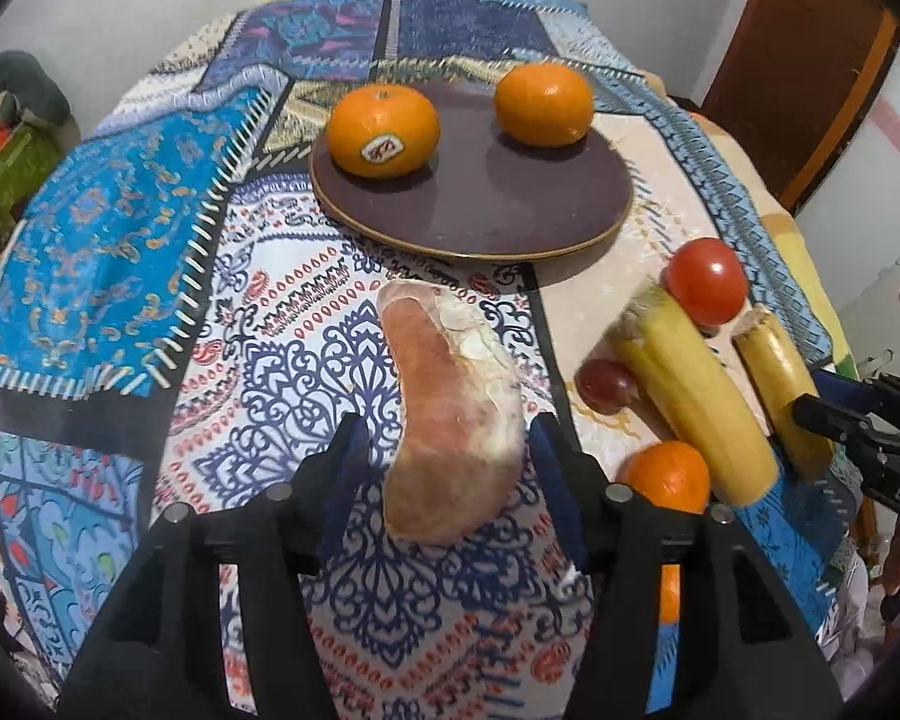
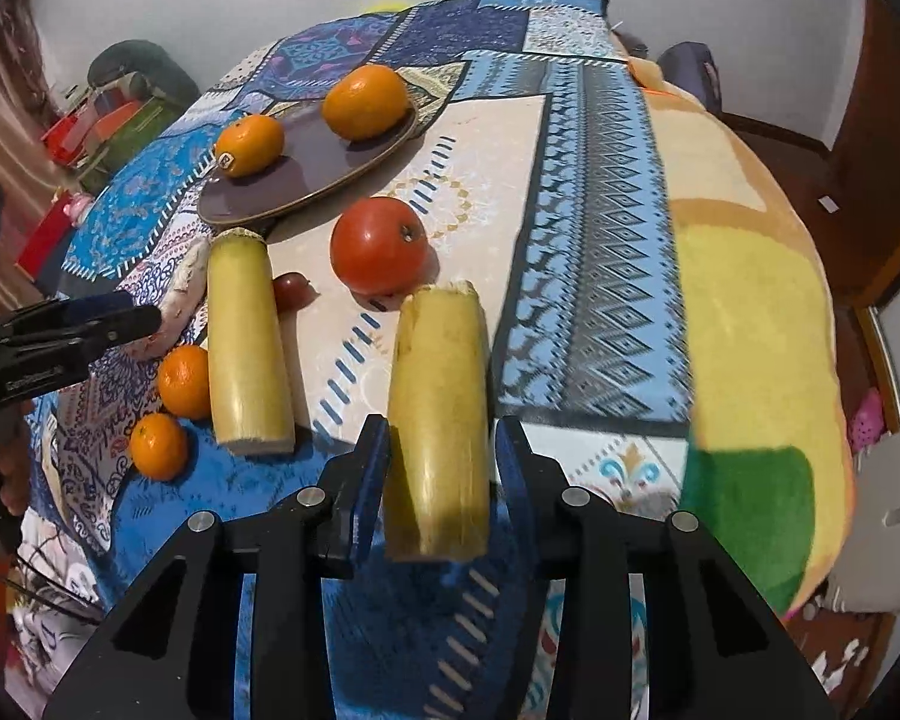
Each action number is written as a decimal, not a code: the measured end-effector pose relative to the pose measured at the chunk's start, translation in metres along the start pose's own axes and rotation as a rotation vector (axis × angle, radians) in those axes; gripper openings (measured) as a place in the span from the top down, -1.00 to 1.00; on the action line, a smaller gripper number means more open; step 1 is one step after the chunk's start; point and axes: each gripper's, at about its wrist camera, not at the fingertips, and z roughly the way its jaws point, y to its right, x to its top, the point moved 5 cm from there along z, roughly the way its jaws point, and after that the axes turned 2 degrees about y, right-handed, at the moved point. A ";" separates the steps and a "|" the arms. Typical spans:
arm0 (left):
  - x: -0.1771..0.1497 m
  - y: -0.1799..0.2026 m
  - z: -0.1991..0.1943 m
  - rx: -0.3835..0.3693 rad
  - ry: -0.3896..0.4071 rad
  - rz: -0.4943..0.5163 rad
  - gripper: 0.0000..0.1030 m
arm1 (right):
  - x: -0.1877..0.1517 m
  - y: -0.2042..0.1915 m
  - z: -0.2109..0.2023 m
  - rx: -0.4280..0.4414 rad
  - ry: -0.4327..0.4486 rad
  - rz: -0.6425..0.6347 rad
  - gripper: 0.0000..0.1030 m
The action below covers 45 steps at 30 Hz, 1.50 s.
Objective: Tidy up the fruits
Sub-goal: 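Grasp the pomelo segment with the left tool while the right tool lifts the corn cob, then place the pomelo segment and corn cob onto the plate, open both tools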
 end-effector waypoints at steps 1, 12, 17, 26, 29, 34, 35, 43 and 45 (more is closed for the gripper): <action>0.002 -0.001 0.005 -0.013 -0.011 -0.007 -0.09 | 0.002 -0.001 0.003 0.000 -0.005 -0.006 0.31; 0.017 -0.004 0.028 -0.038 0.015 -0.035 -0.07 | 0.010 0.001 0.027 0.024 -0.027 -0.012 0.26; 0.020 -0.005 0.029 -0.045 0.030 -0.047 0.05 | 0.012 0.001 0.028 0.016 -0.010 -0.020 0.30; 0.011 -0.007 0.009 -0.039 0.057 -0.035 0.16 | 0.015 0.001 0.015 0.013 0.016 -0.011 0.31; 0.011 -0.007 -0.006 -0.037 0.090 -0.033 0.16 | 0.019 0.001 0.005 0.001 0.044 -0.009 0.31; 0.017 -0.005 -0.036 -0.035 0.156 -0.021 0.16 | 0.028 0.000 -0.015 -0.003 0.091 -0.012 0.31; 0.019 -0.004 -0.042 -0.037 0.171 -0.020 0.16 | 0.031 -0.002 -0.019 -0.004 0.103 -0.015 0.31; 0.041 -0.001 -0.076 -0.043 0.260 -0.017 0.16 | 0.061 -0.014 -0.043 -0.009 0.193 -0.044 0.31; 0.048 -0.001 -0.080 -0.042 0.278 -0.016 0.16 | 0.072 -0.017 -0.046 -0.006 0.216 -0.051 0.31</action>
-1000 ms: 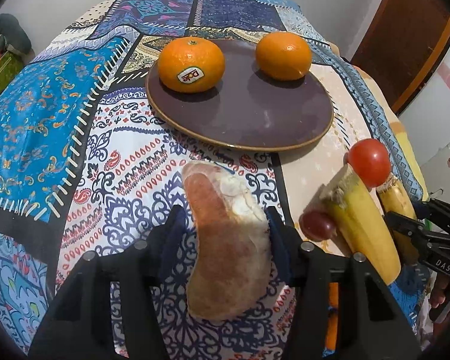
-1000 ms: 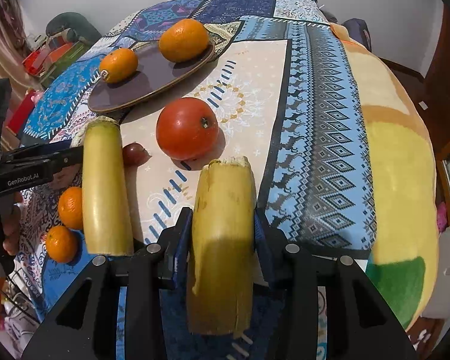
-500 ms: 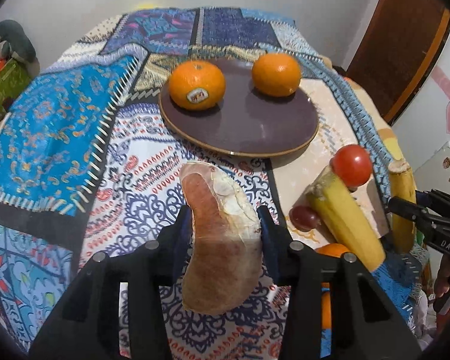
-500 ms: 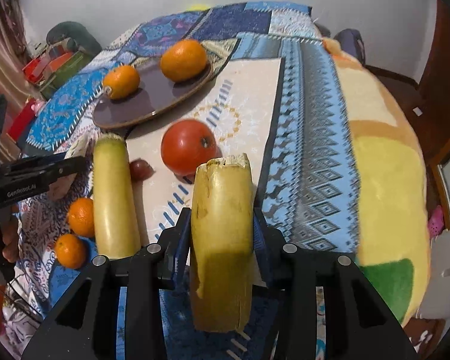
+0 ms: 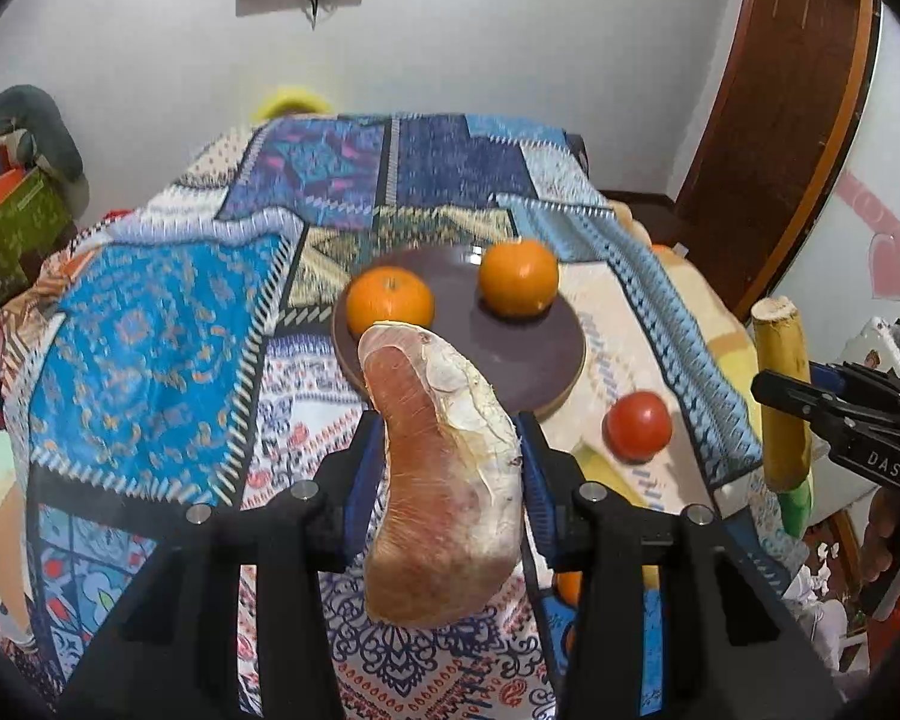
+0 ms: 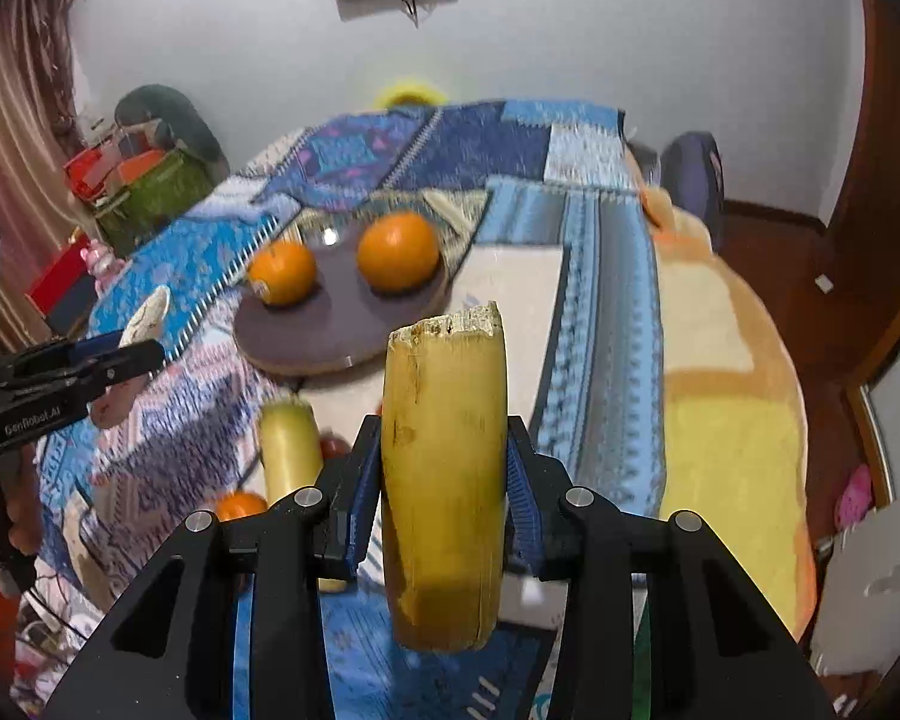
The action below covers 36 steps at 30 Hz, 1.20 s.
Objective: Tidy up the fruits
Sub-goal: 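Place the pomelo segment and corn cob onto the plate, open both tools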
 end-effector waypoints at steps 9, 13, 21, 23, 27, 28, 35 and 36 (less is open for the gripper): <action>0.029 -0.003 0.006 -0.008 0.046 -0.010 0.16 | 0.039 -0.018 0.011 0.028 0.059 -0.033 0.31; 0.036 -0.005 0.018 -0.016 0.049 -0.014 0.16 | 0.053 -0.029 0.026 0.046 0.065 -0.056 0.31; 0.047 -0.010 0.051 -0.017 0.046 -0.009 0.16 | 0.064 -0.045 0.063 0.065 0.036 -0.095 0.31; 0.048 -0.012 0.062 -0.022 0.036 -0.013 0.16 | 0.065 -0.047 0.074 0.068 0.020 -0.105 0.31; 0.051 -0.016 0.079 -0.016 0.026 -0.011 0.16 | 0.065 -0.051 0.097 0.076 -0.016 -0.122 0.31; 0.052 -0.018 0.084 -0.013 0.023 -0.012 0.16 | 0.065 -0.052 0.104 0.076 -0.025 -0.127 0.31; 0.060 -0.029 0.108 -0.017 0.011 -0.039 0.16 | 0.070 -0.054 0.126 0.088 -0.049 -0.141 0.31; 0.062 -0.029 0.110 -0.020 0.013 -0.039 0.19 | 0.070 -0.055 0.128 0.088 -0.049 -0.143 0.31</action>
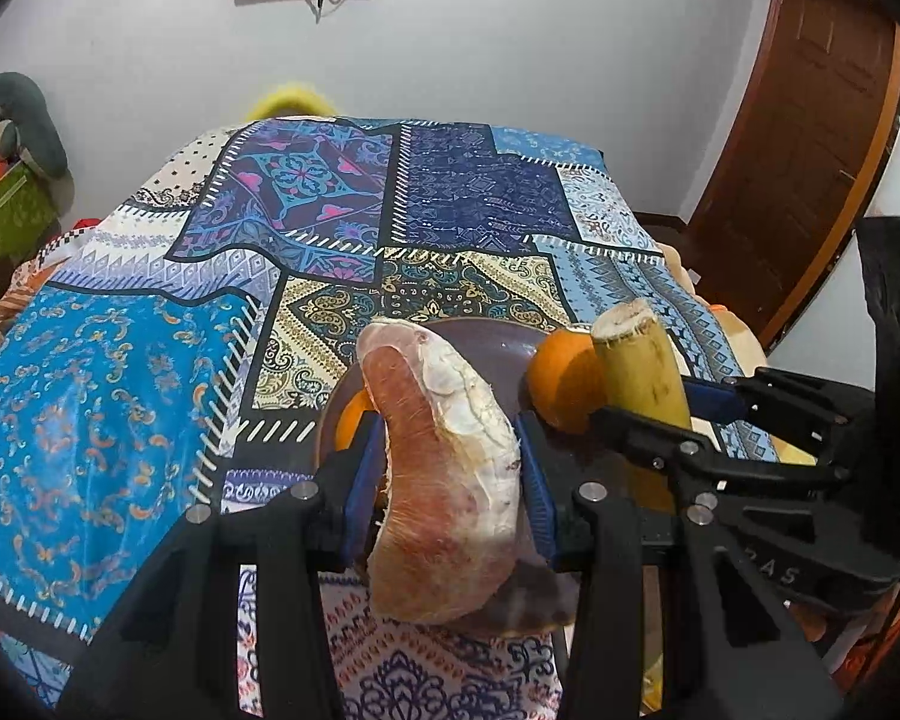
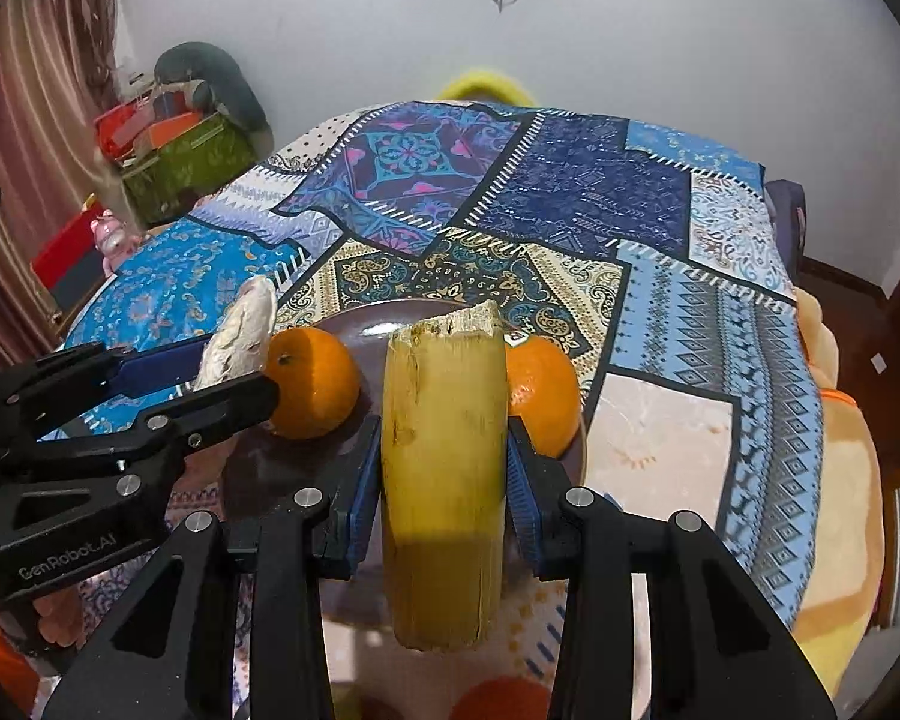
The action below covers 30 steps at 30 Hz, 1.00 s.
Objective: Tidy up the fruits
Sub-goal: 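Place the pomelo segment and corn cob onto the plate, open both tools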
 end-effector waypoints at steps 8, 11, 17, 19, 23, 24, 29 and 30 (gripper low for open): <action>0.010 0.007 -0.004 0.013 0.042 0.041 0.23 | 0.004 -0.004 0.008 -0.002 -0.001 -0.039 0.31; 0.008 0.001 -0.007 0.023 0.046 0.029 0.23 | 0.006 -0.005 0.011 0.011 -0.008 -0.038 0.31; 0.001 -0.015 -0.017 0.046 0.043 0.011 0.23 | 0.009 -0.012 0.017 -0.003 -0.020 -0.067 0.31; -0.002 -0.018 -0.018 0.052 0.038 0.008 0.23 | 0.009 -0.013 0.019 -0.009 -0.024 -0.074 0.31; -0.010 -0.022 -0.021 0.059 0.028 0.010 0.23 | 0.009 -0.016 0.021 -0.012 -0.033 -0.087 0.31; -0.011 -0.023 -0.022 0.062 0.026 0.012 0.23 | 0.010 -0.016 0.022 -0.018 -0.036 -0.091 0.31; -0.016 -0.023 -0.027 0.063 0.016 0.009 0.22 | 0.012 -0.018 0.017 -0.031 -0.023 -0.094 0.31; -0.017 -0.022 -0.028 0.063 0.015 0.009 0.22 | 0.013 -0.018 0.014 -0.035 -0.019 -0.093 0.31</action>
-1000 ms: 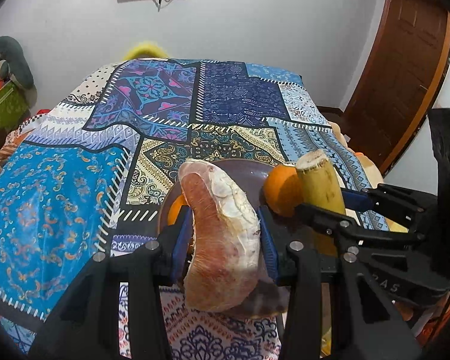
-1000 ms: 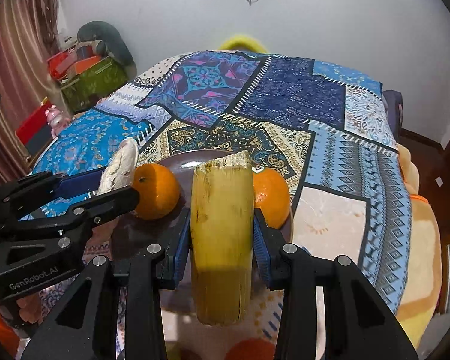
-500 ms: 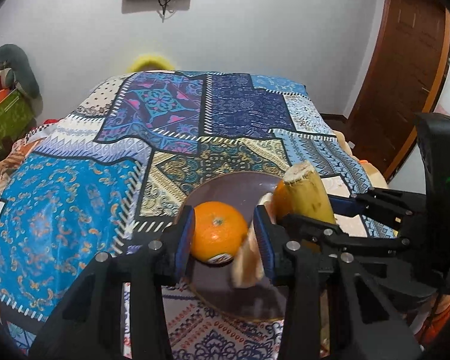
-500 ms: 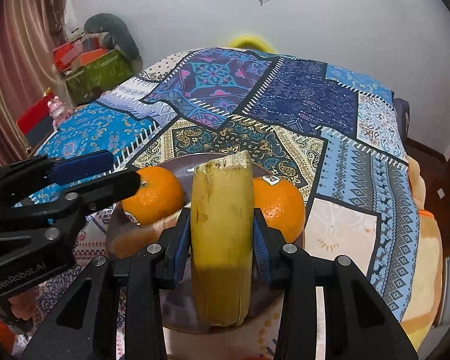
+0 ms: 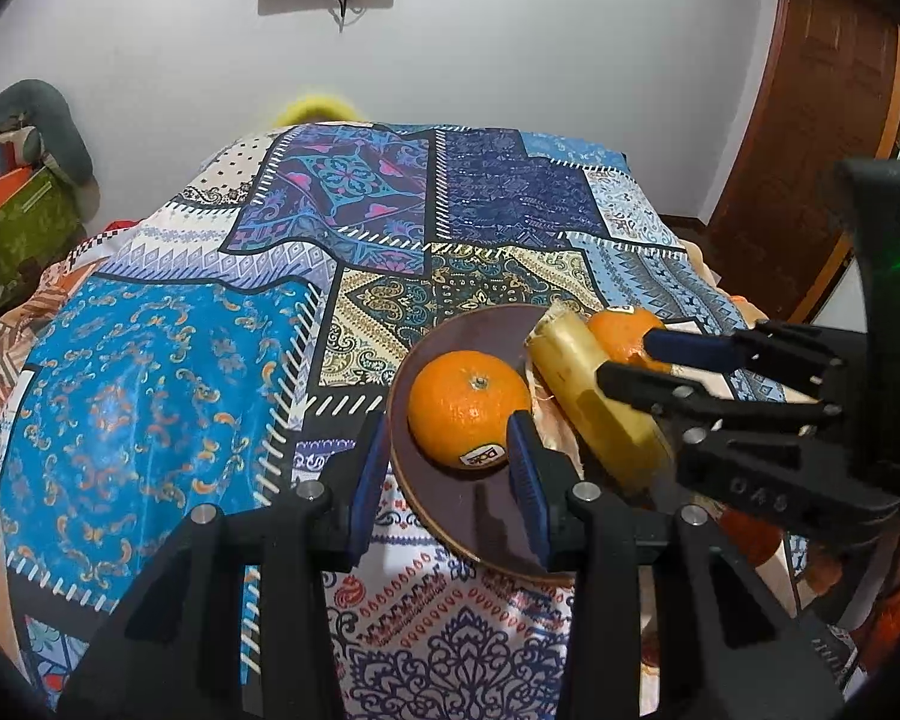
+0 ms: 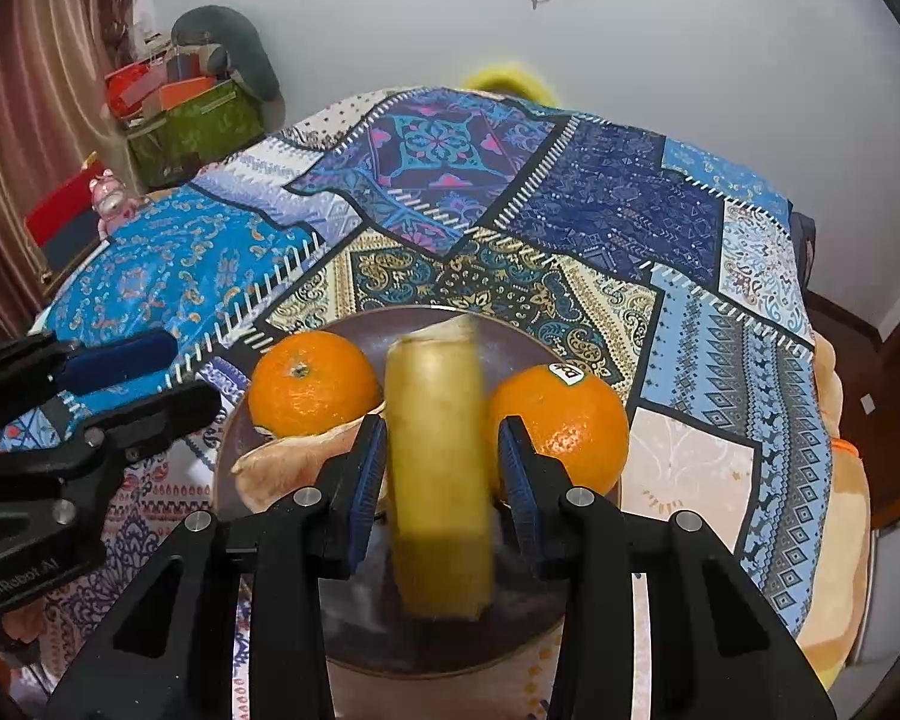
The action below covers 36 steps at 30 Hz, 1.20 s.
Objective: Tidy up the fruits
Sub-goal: 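Place the pomelo segment and corn cob onto the plate, open both tools, then grasp the second corn cob with the left tool and lift it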
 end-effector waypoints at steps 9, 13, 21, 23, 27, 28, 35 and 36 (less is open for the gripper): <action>-0.004 0.009 -0.035 0.000 0.013 0.011 0.22 | -0.009 0.003 -0.046 -0.016 0.032 0.024 0.29; -0.010 0.018 -0.053 -0.004 0.010 0.022 0.08 | -0.023 0.004 -0.072 -0.027 0.044 0.039 0.24; -0.030 0.048 -0.085 -0.007 -0.012 0.044 -0.33 | -0.055 0.012 -0.113 -0.049 0.051 0.077 0.20; -0.035 0.055 -0.087 -0.008 -0.025 0.050 -0.39 | -0.063 0.015 -0.121 -0.053 0.053 0.091 0.19; -0.050 0.073 -0.087 -0.022 -0.064 0.056 -0.39 | -0.079 0.021 -0.135 -0.062 0.056 0.112 0.16; -0.055 0.079 -0.086 -0.030 -0.078 0.055 -0.39 | -0.084 0.024 -0.139 -0.067 0.058 0.118 0.15; -0.081 0.106 -0.065 -0.080 -0.175 0.029 -0.39 | -0.105 0.039 -0.151 -0.073 0.058 0.158 0.14; -0.084 0.110 -0.060 -0.083 -0.190 0.026 -0.34 | -0.108 0.041 -0.151 -0.073 0.056 0.162 0.14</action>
